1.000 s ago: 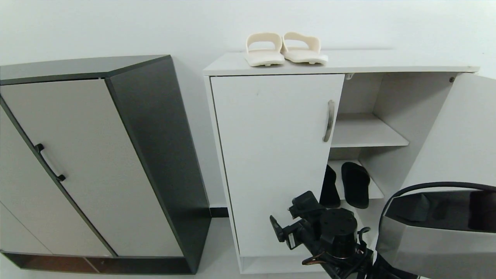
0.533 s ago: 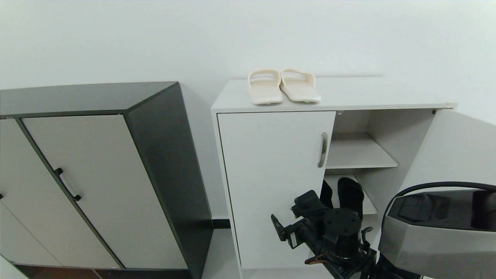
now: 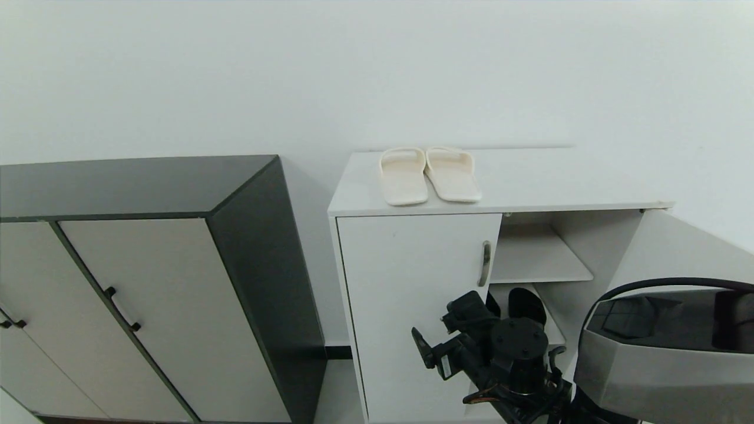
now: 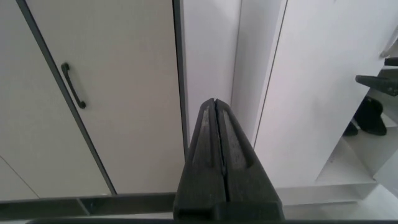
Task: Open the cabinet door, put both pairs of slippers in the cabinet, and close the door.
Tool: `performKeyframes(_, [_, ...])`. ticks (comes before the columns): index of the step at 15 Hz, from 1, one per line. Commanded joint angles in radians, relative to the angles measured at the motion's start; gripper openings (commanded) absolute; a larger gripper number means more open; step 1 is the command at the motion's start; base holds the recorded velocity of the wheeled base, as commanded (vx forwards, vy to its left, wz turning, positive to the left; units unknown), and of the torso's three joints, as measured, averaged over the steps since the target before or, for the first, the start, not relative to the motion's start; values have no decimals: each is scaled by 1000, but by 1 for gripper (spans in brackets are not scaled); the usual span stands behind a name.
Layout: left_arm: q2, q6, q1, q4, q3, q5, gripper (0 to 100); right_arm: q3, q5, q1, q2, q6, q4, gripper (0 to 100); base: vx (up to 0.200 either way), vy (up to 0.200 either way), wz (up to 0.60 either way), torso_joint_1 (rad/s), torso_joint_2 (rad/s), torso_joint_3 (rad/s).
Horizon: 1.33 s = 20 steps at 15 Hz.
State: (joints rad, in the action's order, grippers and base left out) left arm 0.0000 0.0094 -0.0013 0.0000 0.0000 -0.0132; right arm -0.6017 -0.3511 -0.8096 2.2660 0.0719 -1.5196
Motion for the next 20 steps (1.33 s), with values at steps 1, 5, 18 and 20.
performKeyframes(1, [2, 0, 0, 0, 0, -1, 0, 2, 0, 0, 4, 0, -1, 100, 0, 0, 0, 173, -500, -300])
performKeyframes(5, [2, 1, 0, 0, 0, -1, 0, 2, 0, 0, 3, -1, -7, 100, 0, 0, 0, 206, -510, -311])
performKeyframes(18, [2, 8, 0, 0, 0, -1, 0, -52, 27, -7, -97, 19, 145, 100, 0, 0, 0, 156, -355, -204])
performKeyframes(20, [2, 8, 0, 0, 0, -1, 0, -182, -55, -13, -178, -93, 415, 100, 0, 0, 0, 0, 0, 0])
